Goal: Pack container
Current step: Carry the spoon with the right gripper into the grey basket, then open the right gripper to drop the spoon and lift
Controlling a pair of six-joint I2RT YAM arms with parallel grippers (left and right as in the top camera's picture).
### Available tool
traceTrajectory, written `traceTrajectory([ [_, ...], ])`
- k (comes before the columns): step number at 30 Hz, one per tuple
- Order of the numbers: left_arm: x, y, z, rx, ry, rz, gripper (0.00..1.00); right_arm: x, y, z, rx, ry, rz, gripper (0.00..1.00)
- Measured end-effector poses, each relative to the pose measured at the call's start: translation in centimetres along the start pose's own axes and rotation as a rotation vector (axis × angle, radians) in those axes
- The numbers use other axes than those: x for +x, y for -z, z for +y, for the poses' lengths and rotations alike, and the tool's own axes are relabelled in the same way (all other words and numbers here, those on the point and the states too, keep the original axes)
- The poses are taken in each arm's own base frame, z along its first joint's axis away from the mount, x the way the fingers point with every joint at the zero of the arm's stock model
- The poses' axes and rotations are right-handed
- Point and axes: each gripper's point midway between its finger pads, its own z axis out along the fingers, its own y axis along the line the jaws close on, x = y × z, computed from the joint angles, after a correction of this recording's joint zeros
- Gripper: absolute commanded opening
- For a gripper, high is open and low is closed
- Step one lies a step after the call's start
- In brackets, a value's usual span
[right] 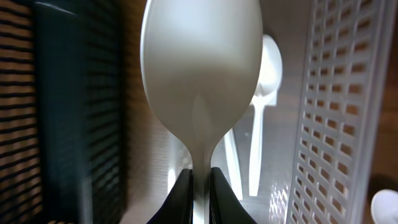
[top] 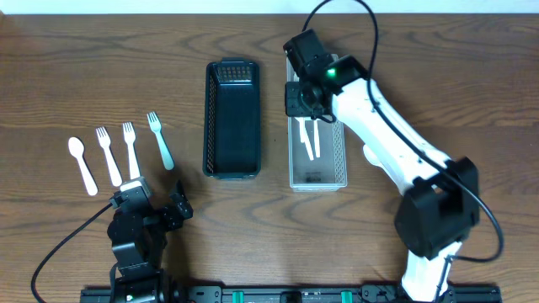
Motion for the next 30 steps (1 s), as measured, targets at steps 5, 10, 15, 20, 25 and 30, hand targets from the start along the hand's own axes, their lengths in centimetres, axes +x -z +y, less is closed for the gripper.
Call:
traceTrajectory([
  [5, 0.0, 0.0, 0.0, 0.0, 0.0, 0.0, 0.97, 1.0, -3.1, -1.2, 0.06, -0.034, 0.063, 0.01],
  [10, 0.0, 0.0, 0.0, 0.0, 0.0, 0.0, 0.98, 1.9, -4.4, -2.1, 0.097, -0.048, 0.107, 0.02],
  [15, 0.0, 0.0, 0.0, 0.0, 0.0, 0.0, 0.98, 3.1, -6.1, -2.7, 0.13, -0.047, 0.161, 0.1],
  [20, 0.0, 0.0, 0.0, 0.0, 0.0, 0.0, 0.98, 3.5, -6.6, -2.9, 0.139, -0.045, 0.176, 0.19],
  [25, 0.0, 0.0, 0.0, 0.0, 0.0, 0.0, 0.98, 3.5, -6.6, -2.9, 0.135, -0.006, 0.18, 0.27],
  [30, 0.0, 0.0, 0.0, 0.0, 0.0, 0.0, 0.98, 3.6, -6.6, -2.7, 0.112, 0.09, 0.196, 0.28],
])
